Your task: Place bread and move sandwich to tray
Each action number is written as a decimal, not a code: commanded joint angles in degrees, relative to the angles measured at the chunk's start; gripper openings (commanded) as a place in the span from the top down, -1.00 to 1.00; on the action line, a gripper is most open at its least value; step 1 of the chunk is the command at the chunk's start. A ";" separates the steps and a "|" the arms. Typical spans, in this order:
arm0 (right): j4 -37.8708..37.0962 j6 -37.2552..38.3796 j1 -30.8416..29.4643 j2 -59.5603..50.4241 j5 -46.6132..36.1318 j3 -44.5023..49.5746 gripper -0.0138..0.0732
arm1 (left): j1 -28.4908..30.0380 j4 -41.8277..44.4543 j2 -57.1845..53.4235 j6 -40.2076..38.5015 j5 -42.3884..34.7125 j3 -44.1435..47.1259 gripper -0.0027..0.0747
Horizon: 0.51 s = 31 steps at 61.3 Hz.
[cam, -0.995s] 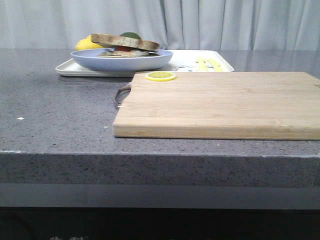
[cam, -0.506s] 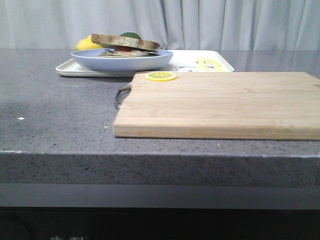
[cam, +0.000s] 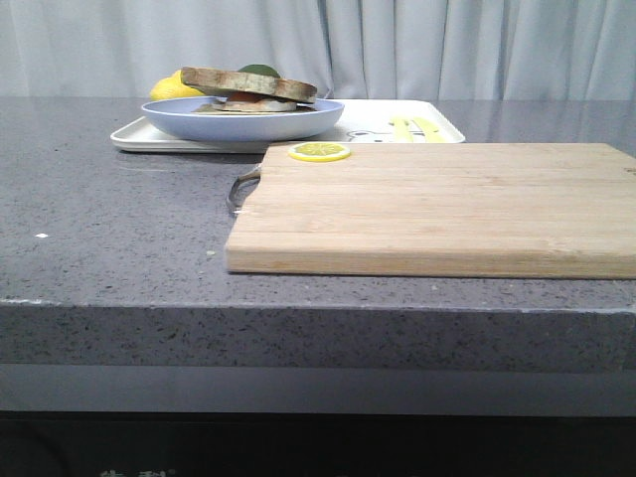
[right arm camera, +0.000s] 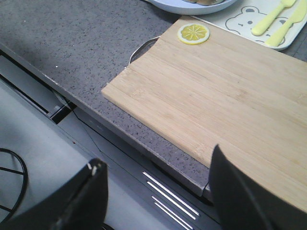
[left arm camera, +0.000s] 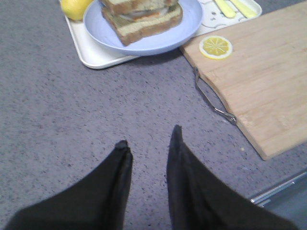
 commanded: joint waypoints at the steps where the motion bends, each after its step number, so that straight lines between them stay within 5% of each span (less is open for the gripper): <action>1: 0.18 -0.17 -0.34 0.02 -3.64 -1.42 -0.41 | 0.23 0.12 -1.19 -1.37 -5.84 -1.46 0.44; 31: 0.18 -0.17 -0.34 0.02 -3.64 -1.42 -0.41 | 0.23 0.02 -1.16 -2.87 -6.65 -1.46 0.45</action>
